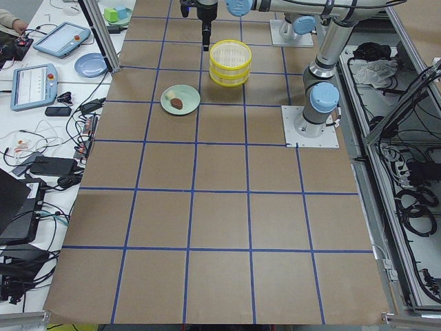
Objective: Place buns in different layers of steamer
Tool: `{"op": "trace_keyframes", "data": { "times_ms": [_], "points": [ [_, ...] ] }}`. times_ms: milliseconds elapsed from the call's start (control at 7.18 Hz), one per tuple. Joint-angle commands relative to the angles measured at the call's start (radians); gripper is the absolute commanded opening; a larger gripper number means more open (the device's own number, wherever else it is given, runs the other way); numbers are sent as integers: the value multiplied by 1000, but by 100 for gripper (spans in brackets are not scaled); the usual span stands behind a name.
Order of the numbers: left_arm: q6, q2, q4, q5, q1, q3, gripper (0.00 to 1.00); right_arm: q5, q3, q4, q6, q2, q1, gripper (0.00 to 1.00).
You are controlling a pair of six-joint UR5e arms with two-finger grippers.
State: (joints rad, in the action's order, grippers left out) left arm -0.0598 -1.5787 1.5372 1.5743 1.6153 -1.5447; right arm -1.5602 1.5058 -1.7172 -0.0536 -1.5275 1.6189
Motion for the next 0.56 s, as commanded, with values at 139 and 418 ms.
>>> {"op": "trace_keyframes", "data": {
  "times_ms": [139,418],
  "points": [
    [1,2,0,1,-5,0,100,2,5,-4,1,1,-1,100],
    [2,6,3,4,-5,0,100,-1,14,4,1,3,-1,100]
  ]
}}
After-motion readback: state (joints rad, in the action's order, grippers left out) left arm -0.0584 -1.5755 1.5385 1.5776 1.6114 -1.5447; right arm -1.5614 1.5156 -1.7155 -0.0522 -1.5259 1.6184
